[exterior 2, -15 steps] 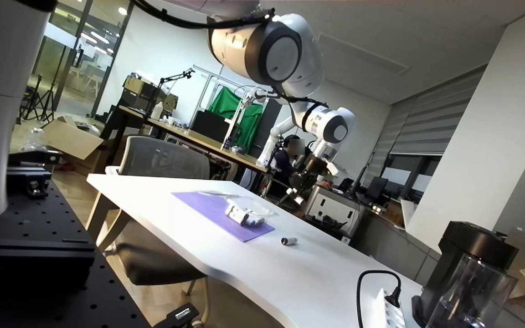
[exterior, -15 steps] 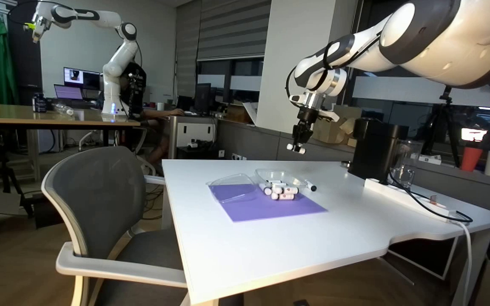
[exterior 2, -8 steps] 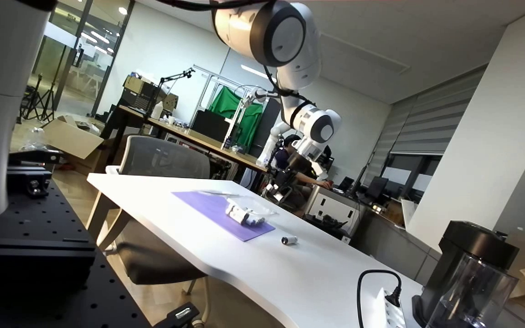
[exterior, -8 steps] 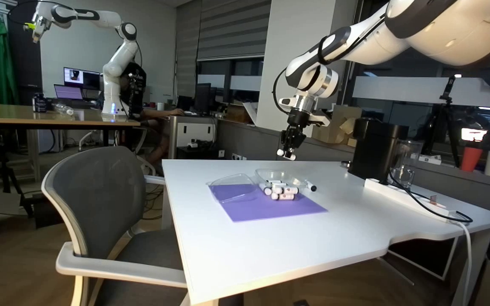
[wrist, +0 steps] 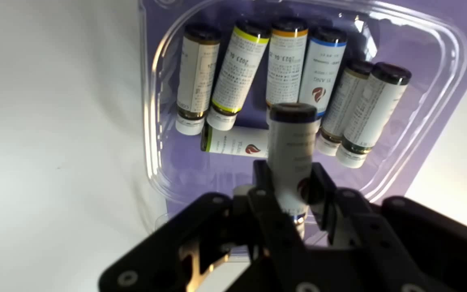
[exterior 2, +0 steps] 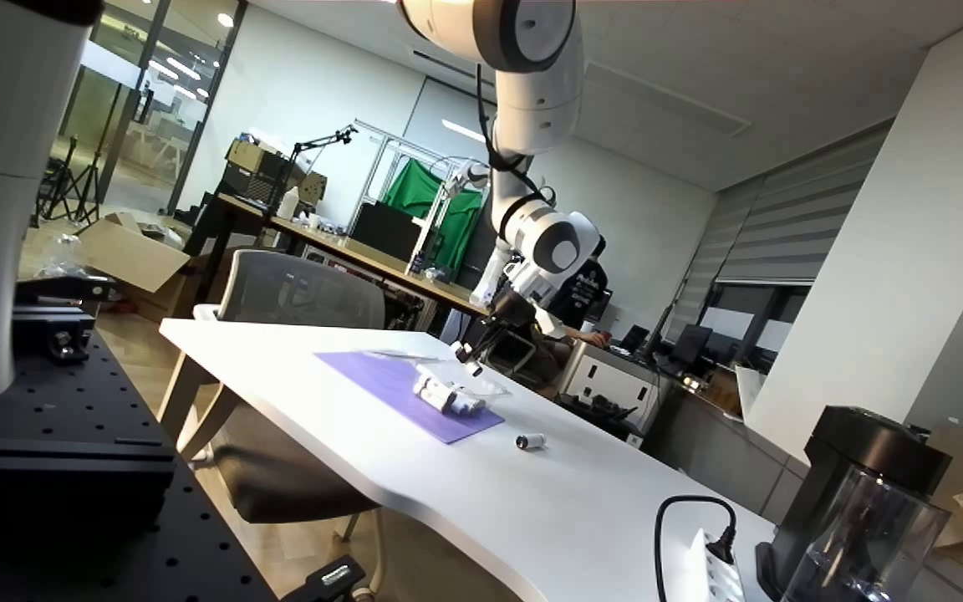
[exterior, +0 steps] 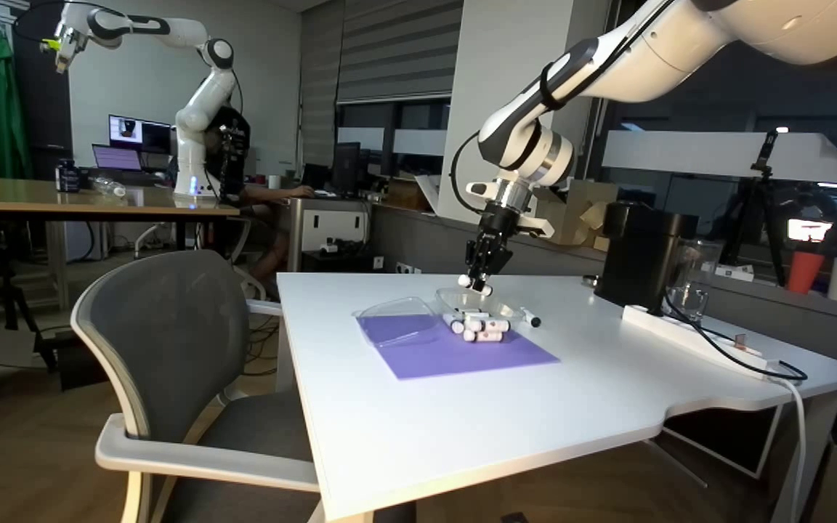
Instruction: Pick the object and put it in the container
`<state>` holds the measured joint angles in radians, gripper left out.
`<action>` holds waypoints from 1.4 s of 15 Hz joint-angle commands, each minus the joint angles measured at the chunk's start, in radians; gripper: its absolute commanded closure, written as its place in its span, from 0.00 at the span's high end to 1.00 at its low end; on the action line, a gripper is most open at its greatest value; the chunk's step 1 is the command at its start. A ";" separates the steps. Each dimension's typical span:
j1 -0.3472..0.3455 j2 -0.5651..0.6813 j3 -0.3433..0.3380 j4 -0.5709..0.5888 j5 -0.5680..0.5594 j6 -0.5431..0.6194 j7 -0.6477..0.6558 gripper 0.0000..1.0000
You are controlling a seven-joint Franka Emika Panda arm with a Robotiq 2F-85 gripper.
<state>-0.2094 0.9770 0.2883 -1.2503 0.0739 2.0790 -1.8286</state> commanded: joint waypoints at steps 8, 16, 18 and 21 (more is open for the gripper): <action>-0.053 -0.220 0.024 -0.607 0.107 0.587 -0.180 0.07; -0.189 -0.406 0.167 -1.005 0.097 0.930 -0.163 0.92; -0.247 -0.428 0.220 -1.064 0.082 0.991 -0.155 1.00; -0.319 -0.452 0.277 -1.115 0.044 1.052 -0.124 1.00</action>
<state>-0.4543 0.5813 0.5099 -2.2888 0.1544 3.0825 -1.9892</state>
